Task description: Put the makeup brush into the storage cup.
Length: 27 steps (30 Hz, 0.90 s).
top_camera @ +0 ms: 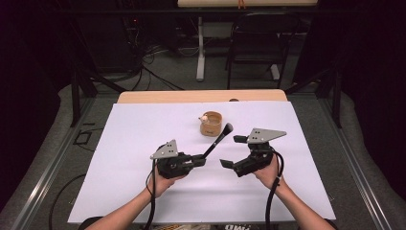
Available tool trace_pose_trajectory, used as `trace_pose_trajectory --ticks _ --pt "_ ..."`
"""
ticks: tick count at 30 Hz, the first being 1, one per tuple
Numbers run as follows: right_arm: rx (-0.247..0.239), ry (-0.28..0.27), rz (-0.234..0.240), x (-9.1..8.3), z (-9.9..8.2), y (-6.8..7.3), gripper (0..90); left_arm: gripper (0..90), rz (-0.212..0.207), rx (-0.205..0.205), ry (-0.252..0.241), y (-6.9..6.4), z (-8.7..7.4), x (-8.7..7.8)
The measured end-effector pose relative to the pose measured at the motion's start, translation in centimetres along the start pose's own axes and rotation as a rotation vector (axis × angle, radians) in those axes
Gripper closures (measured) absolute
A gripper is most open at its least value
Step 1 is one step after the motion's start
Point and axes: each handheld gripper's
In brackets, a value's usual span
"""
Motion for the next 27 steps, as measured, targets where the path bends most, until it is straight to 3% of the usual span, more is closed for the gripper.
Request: trace_pose_trajectory --ticks 10,16,23,27 --pt "0.010 -0.057 -0.017 0.2 0.3 0.0 26.5 79.7 -0.002 -0.001 0.007 -0.2 -0.1 0.8" --pt "0.044 -0.112 -0.013 0.1 0.1 -0.3 44.4 79.6 -0.031 -0.001 0.017 -0.4 -0.2 1.3" --pt "0.110 -0.161 0.045 -0.3 0.0 -0.8 64.7 79.6 -0.033 0.015 0.033 -0.9 -0.1 1.9" --pt "0.133 -0.168 0.064 -0.3 -0.1 -0.9 68.4 79.6 -0.033 0.012 0.037 -1.0 -0.2 2.1"
Point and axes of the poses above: each handheld gripper's, and its own axes: x roughly forward along the jaws, z roughly out of its top, y roughly to its left, and after that the axes turned 11 degrees about x, right-handed
